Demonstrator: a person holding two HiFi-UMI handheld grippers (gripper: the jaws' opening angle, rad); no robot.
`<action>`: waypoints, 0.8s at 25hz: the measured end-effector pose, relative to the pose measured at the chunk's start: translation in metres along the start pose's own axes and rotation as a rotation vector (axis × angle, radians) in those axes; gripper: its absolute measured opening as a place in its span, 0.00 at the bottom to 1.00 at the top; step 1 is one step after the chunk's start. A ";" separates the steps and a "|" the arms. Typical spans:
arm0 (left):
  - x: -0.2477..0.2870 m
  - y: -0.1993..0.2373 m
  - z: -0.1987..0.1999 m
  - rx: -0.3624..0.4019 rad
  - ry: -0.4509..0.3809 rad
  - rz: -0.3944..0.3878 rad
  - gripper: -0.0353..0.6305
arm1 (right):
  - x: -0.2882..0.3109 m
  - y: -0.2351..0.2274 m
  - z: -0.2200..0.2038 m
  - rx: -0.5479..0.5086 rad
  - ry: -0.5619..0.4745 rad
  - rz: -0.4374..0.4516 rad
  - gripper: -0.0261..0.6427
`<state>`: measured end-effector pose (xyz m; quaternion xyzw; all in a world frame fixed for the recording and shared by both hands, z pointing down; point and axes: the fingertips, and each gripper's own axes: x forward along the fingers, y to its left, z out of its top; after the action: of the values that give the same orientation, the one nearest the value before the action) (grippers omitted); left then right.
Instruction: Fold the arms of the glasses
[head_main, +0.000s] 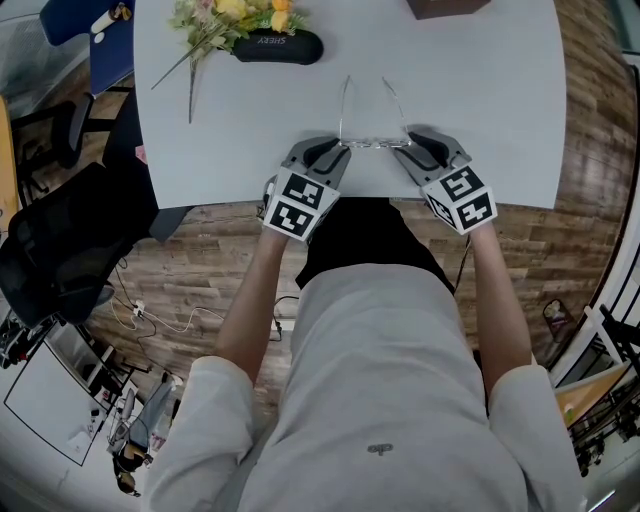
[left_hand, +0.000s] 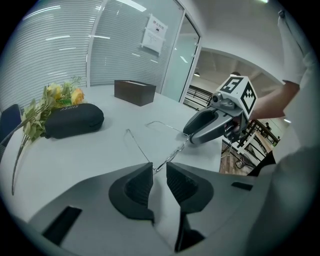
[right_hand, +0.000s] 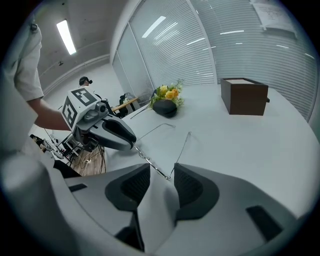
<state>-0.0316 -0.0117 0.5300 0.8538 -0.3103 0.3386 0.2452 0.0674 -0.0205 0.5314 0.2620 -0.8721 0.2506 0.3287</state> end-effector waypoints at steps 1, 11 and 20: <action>0.000 0.000 0.000 0.001 -0.001 -0.001 0.19 | 0.000 0.000 -0.001 0.000 0.001 0.001 0.27; 0.001 -0.002 0.002 0.004 -0.004 -0.003 0.19 | 0.000 0.006 -0.001 -0.028 0.016 0.024 0.25; -0.001 -0.001 0.001 0.008 -0.005 0.000 0.19 | 0.000 0.016 -0.003 -0.090 0.039 0.063 0.24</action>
<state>-0.0314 -0.0112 0.5283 0.8555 -0.3097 0.3377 0.2411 0.0588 -0.0070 0.5289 0.2143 -0.8837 0.2263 0.3491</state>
